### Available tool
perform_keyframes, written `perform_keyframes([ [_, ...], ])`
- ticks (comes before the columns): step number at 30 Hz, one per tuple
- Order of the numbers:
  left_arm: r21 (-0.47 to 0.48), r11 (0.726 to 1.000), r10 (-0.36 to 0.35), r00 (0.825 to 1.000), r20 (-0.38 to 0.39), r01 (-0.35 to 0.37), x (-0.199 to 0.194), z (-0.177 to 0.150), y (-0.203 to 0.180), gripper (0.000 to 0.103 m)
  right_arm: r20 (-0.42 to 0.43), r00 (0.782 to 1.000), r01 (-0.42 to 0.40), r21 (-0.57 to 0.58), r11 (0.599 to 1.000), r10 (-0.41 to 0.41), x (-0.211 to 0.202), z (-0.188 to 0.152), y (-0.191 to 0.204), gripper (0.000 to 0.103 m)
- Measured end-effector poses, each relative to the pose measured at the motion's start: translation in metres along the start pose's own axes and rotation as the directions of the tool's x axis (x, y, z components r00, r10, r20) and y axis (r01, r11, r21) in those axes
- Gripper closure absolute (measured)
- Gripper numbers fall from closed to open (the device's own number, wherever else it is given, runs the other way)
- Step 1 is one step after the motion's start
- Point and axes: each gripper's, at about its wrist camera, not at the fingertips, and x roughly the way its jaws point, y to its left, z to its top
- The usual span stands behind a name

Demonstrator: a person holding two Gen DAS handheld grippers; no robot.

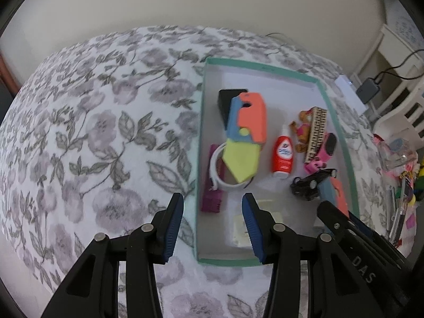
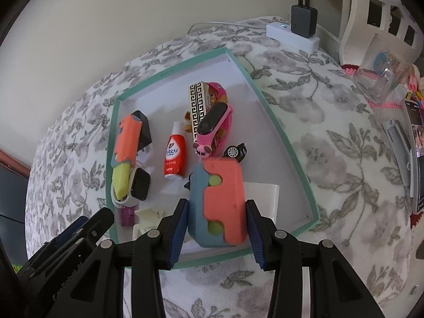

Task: Organize rigid objects

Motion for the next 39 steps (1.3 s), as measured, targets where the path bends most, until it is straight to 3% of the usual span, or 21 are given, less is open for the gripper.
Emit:
perform_keyframes([
  [6, -0.046, 0.999, 0.023, 1.000, -0.021, -0.024, 0.005, 0.001, 0.011, 0.054, 0.000, 1.000, 0.009, -0.013, 1.000, -0.009, 0.000, 0.000, 0.002, 0.058],
  [9, -0.063, 0.997, 0.032, 0.999, -0.031, -0.034, 0.008, 0.001, 0.015, 0.044, 0.004, 1.000, 0.010, -0.026, 1.000, -0.010, -0.001, 0.000, 0.004, 0.058],
  [22, -0.134, 0.986, 0.092, 0.992, -0.085, -0.103, 0.019, -0.004, 0.041, 0.043, 0.037, 0.999, 0.002, -0.090, 0.996, 0.002, -0.009, -0.007, 0.021, 0.048],
  [30, -0.136, 0.980, 0.130, 0.987, -0.096, -0.142, 0.013, -0.011, 0.051, 0.043, 0.036, 0.999, 0.026, -0.133, 0.991, -0.022, -0.009, -0.018, 0.029, 0.026],
  [31, -0.134, 0.979, 0.142, 0.985, -0.099, -0.155, 0.012, -0.013, 0.052, 0.040, 0.035, 0.999, 0.026, -0.135, 0.990, -0.021, -0.010, -0.019, 0.029, 0.025],
  [32, -0.134, 0.976, 0.158, 0.982, -0.106, -0.171, 0.011, -0.014, 0.054, 0.025, 0.034, 0.999, 0.026, -0.135, 0.990, -0.021, -0.010, -0.020, 0.029, 0.022],
  [34, -0.145, 0.971, 0.174, 0.978, -0.113, -0.189, 0.009, -0.017, 0.058, 0.013, 0.039, 0.999, 0.024, -0.130, 0.991, -0.020, -0.014, -0.021, 0.028, 0.018],
  [39, -0.172, 0.964, 0.187, 0.976, -0.116, -0.205, -0.001, -0.021, 0.066, 0.012, 0.053, 0.998, 0.032, -0.132, 0.991, -0.025, -0.023, -0.024, 0.028, 0.004],
])
